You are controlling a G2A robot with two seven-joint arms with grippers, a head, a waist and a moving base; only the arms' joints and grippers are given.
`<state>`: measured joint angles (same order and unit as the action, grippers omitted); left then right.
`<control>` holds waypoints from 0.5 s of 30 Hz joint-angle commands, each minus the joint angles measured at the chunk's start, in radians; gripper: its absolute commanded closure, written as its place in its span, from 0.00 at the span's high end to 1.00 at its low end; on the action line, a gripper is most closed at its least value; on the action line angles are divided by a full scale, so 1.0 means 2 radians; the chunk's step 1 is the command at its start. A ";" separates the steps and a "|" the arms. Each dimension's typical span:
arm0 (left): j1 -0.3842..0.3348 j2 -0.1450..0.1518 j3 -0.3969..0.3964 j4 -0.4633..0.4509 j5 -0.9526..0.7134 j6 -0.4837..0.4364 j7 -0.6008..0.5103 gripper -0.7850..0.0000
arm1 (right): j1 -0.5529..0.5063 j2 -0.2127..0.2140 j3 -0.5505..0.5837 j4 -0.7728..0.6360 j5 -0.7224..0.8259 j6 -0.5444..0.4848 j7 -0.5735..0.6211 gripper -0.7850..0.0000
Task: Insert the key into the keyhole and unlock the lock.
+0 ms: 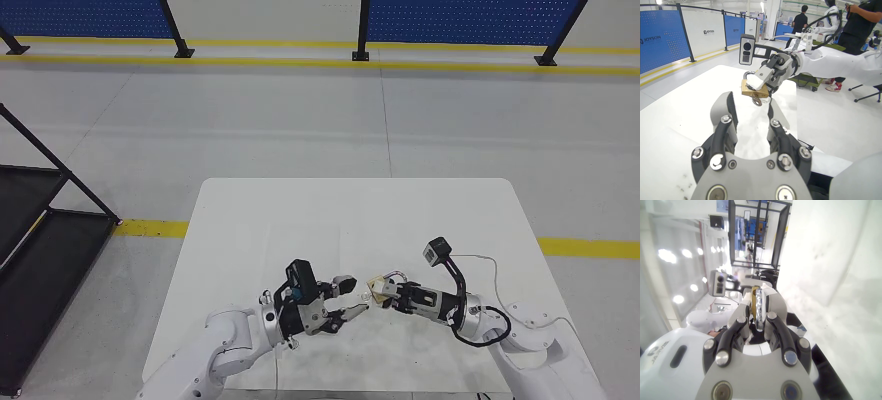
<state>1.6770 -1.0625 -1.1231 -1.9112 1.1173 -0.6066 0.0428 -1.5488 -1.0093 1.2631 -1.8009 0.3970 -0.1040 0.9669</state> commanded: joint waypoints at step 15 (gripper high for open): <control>0.105 0.019 -0.126 0.008 -0.028 -0.003 0.044 1.00 | 0.007 -0.001 -0.007 0.009 -0.015 -0.001 -0.019 0.00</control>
<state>1.8752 -1.0256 -1.3610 -1.8930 1.0593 -0.6103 0.1260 -1.5353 -1.0109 1.2481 -1.7823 0.3663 -0.1061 0.9275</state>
